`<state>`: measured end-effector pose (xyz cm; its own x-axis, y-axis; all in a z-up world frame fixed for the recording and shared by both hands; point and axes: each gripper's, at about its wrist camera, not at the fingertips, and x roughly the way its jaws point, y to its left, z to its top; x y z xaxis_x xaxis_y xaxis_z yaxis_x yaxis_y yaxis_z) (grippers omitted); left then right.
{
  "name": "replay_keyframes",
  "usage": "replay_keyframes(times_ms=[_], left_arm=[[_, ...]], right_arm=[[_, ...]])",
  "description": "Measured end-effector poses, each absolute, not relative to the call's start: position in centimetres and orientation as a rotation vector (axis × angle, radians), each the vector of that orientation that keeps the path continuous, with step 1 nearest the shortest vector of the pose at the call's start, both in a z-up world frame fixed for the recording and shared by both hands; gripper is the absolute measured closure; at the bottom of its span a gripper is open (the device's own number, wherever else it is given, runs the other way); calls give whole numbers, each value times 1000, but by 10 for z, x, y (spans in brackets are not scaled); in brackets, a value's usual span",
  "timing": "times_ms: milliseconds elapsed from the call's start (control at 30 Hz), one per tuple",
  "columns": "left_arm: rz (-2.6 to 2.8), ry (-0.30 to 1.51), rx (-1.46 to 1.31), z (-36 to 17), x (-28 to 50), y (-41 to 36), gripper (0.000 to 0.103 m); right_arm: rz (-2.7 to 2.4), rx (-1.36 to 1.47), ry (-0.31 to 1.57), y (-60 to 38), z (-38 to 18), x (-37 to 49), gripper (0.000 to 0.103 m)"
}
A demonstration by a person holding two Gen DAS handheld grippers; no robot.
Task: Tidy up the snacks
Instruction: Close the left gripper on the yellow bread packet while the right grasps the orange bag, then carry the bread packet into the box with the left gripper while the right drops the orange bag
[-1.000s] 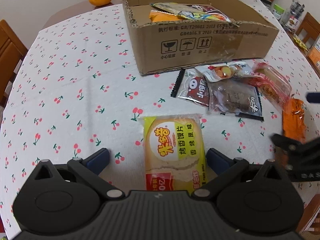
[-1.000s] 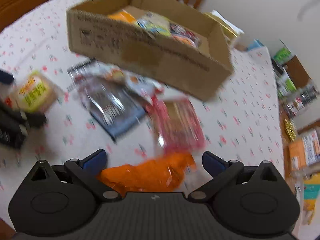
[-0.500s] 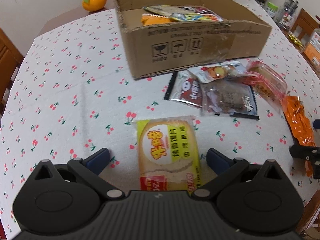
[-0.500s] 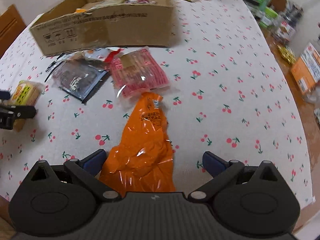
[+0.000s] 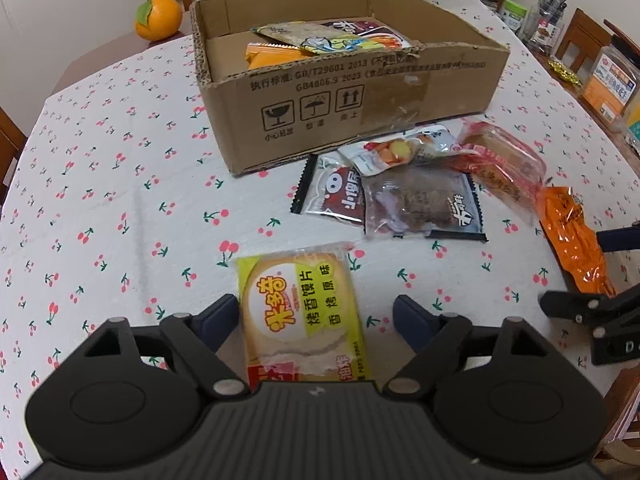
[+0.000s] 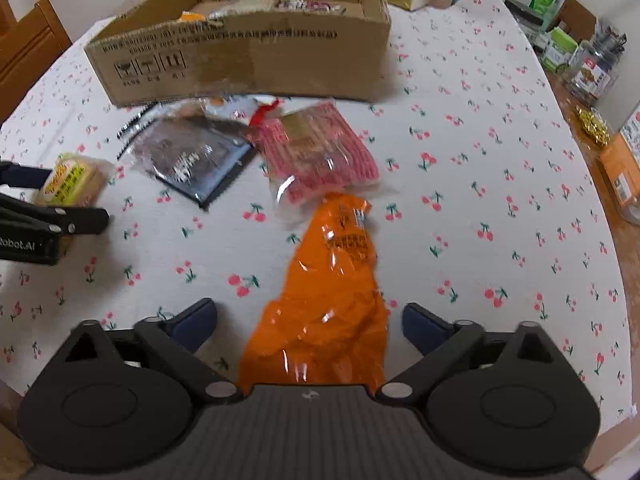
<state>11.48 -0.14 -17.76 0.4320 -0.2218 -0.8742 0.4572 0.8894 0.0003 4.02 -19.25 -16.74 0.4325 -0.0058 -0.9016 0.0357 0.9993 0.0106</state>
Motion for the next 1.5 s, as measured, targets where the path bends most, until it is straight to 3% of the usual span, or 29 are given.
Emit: replay_keyframes(times_ms=[300, 633, 800, 1500], left_arm=[[-452, 1042, 267, -176, 116, -1, 28], [-455, 1040, 269, -175, 116, -2, 29], [-476, 1031, 275, -172, 116, -4, 48], [-477, 1057, 275, -167, 118, -5, 49]], right_arm=[[-62, 44, 1115, -201, -158, 39, 35], [-104, 64, 1125, -203, -158, 33, 35], [-108, 58, 1118, -202, -157, 34, 37], [-99, 107, 1127, -215, -158, 34, 32]])
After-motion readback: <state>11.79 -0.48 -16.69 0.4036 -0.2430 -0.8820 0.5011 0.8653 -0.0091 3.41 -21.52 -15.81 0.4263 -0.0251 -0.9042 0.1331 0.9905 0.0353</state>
